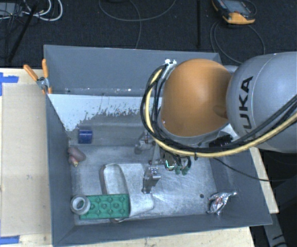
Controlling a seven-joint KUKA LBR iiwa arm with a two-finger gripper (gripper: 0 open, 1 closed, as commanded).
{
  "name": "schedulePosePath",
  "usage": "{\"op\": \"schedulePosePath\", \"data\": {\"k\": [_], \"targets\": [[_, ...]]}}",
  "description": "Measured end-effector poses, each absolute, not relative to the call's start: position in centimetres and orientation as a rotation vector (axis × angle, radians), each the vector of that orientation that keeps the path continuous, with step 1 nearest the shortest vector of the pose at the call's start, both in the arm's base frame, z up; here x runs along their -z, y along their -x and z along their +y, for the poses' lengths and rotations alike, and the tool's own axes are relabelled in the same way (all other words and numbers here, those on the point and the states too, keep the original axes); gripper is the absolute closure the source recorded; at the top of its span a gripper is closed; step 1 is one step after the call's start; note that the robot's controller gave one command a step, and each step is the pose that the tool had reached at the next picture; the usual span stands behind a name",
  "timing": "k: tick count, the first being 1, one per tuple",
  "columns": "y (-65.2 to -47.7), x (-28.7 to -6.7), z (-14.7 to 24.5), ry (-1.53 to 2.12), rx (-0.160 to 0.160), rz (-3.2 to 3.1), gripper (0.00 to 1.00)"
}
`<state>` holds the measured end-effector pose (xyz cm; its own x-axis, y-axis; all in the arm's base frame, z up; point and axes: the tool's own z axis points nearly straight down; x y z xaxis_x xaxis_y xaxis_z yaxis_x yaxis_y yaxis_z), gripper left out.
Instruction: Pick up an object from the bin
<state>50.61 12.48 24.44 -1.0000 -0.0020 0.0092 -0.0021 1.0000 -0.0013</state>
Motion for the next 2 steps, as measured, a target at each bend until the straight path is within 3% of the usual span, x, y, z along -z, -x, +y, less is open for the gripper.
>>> {"op": "schedulePosePath", "data": {"k": [1, 2], "targets": [[-48.7, -10.0, 17.6, -0.392, 0.0, -3.112, 0.0], [-47.8, -7.9, 16.4, -0.43, 0.016, -3.136, 0.0]]}}
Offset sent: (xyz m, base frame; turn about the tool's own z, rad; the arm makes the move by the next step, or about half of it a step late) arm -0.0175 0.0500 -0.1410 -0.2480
